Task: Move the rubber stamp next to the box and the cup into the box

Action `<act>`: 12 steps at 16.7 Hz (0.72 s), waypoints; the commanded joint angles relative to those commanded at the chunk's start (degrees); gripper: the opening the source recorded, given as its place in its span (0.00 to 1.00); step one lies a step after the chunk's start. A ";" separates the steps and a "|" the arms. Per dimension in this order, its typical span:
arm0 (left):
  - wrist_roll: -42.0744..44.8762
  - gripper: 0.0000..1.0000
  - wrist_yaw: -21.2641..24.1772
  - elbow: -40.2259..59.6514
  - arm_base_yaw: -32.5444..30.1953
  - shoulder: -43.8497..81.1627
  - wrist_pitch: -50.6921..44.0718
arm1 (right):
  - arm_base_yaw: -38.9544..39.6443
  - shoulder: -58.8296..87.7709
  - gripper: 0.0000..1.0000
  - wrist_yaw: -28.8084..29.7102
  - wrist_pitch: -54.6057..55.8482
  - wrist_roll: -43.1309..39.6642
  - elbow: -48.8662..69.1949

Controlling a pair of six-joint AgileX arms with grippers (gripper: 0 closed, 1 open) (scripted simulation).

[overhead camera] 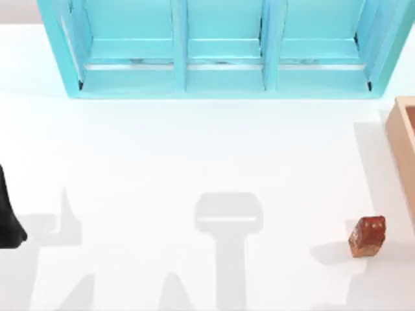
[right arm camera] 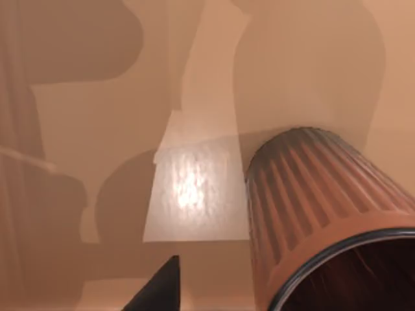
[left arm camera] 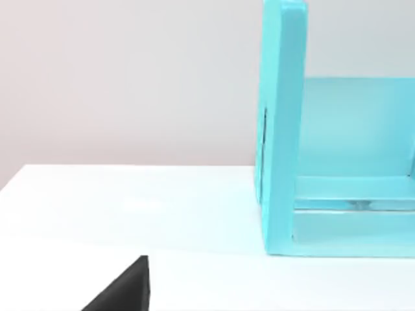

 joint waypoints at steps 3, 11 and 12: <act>0.00 1.00 0.00 0.00 0.00 0.00 0.00 | 0.00 0.00 1.00 0.00 0.00 0.00 0.00; 0.00 1.00 0.00 0.00 0.00 0.00 0.00 | -1.40 0.14 1.00 -1.29 -0.02 -1.13 4.15; 0.00 1.00 0.00 0.00 0.00 0.00 0.00 | -1.79 0.25 1.00 -1.89 -0.79 -1.50 6.67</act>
